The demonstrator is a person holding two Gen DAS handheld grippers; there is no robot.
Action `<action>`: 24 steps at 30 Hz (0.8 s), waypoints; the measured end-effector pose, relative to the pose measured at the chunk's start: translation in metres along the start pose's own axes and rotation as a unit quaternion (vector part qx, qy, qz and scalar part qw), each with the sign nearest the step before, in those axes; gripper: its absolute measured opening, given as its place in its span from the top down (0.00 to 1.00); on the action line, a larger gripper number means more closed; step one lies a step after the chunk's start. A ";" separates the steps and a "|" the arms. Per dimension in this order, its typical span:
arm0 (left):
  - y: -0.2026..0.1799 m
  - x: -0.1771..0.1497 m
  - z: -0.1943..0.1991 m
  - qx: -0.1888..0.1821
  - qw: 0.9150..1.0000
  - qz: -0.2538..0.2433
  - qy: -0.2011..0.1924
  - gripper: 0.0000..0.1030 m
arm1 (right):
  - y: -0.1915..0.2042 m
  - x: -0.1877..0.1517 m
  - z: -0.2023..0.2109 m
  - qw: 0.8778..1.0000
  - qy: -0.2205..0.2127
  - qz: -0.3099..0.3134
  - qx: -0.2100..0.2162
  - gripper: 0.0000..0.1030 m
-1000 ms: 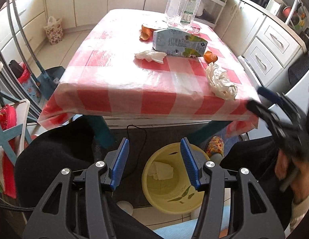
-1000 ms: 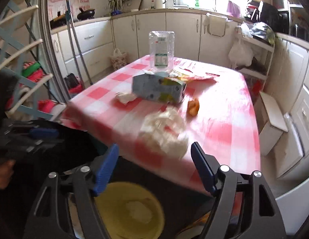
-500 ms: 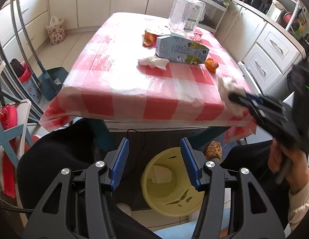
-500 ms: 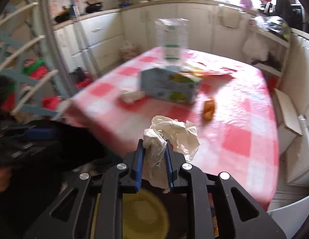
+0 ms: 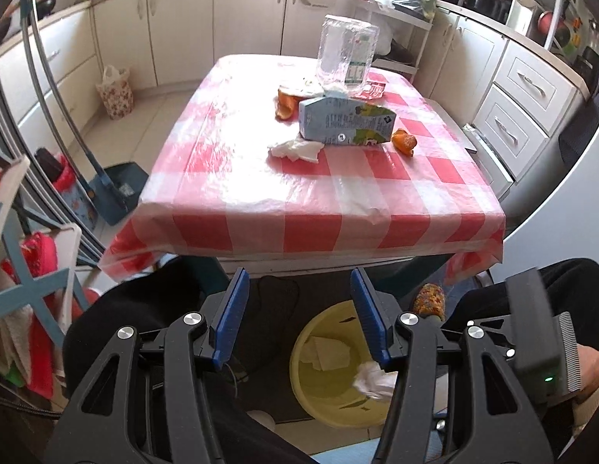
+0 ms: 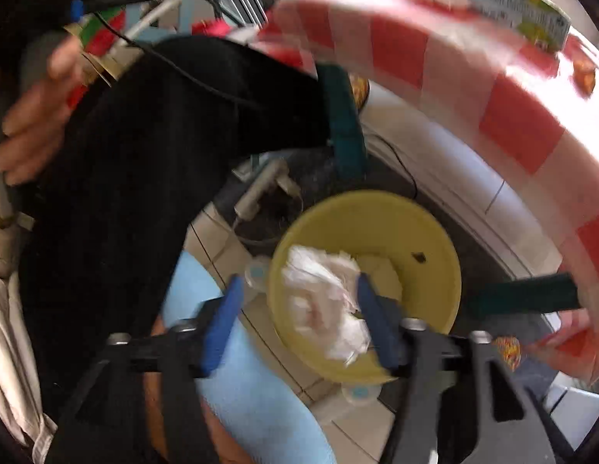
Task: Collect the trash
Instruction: 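Lower the tissue into the yellow bin and open the right gripper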
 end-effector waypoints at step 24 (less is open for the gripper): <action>-0.011 0.003 0.022 0.029 0.998 -0.030 -0.041 0.42 | -0.047 0.008 0.082 0.972 -0.202 -0.110 -0.041 0.35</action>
Point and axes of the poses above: each gripper's, at about its wrist camera, not at the fingertips, and z roughly against the way its jaws point, y to its left, x to its top, the point moved 2 cm from there along -z, roughly the way its jaws point, and after that the axes turned 2 degrees about x, right-handed, at the moved point
